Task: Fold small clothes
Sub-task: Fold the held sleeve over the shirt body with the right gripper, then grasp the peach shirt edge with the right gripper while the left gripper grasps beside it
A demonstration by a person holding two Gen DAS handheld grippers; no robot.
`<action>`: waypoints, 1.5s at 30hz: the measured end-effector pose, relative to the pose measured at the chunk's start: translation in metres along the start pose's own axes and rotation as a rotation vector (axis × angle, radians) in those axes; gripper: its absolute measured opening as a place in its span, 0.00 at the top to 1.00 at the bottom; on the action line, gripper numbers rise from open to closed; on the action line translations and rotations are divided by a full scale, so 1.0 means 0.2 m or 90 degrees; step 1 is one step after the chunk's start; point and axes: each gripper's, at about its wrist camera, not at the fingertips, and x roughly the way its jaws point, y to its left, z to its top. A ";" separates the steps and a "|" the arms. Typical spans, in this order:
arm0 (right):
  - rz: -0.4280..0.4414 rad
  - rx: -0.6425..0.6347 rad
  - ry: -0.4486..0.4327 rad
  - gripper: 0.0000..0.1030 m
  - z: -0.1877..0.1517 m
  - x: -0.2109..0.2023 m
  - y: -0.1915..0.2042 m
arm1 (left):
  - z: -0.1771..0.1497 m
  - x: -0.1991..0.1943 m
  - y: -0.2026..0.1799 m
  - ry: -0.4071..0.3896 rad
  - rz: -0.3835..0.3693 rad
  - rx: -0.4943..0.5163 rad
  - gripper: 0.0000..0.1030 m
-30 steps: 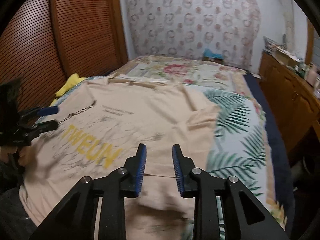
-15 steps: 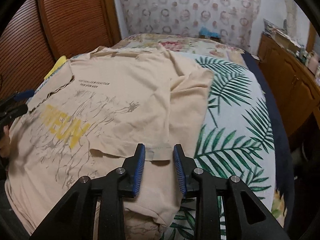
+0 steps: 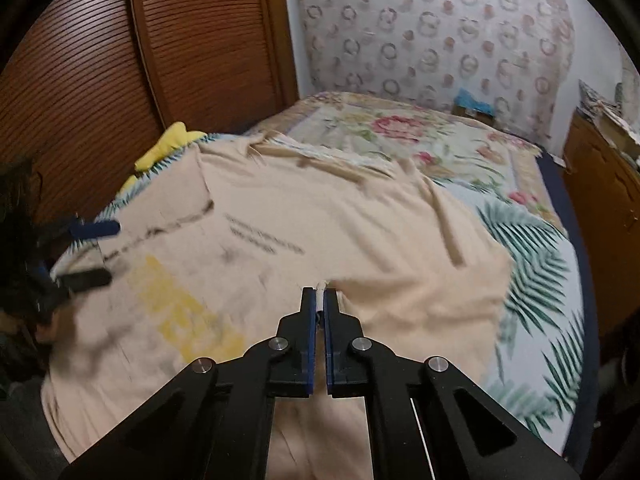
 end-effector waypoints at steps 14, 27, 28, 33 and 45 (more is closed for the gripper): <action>-0.036 0.021 -0.011 0.63 -0.01 0.00 0.01 | -0.02 -0.02 0.03 -0.006 0.002 -0.014 0.25; -0.094 0.029 0.049 0.63 -0.44 -0.20 0.02 | -0.02 -0.02 0.12 -0.004 0.022 -0.033 0.25; -0.094 0.029 0.052 0.63 -0.45 -0.20 0.02 | -0.02 -0.02 0.13 -0.004 0.025 -0.034 0.25; -0.092 0.023 0.069 0.63 -0.52 -0.18 0.06 | 0.00 -0.03 0.21 -0.007 0.051 -0.036 0.25; -0.114 0.039 0.032 0.44 -0.35 -0.22 -0.10 | 0.11 0.02 0.58 0.017 0.133 -0.046 0.25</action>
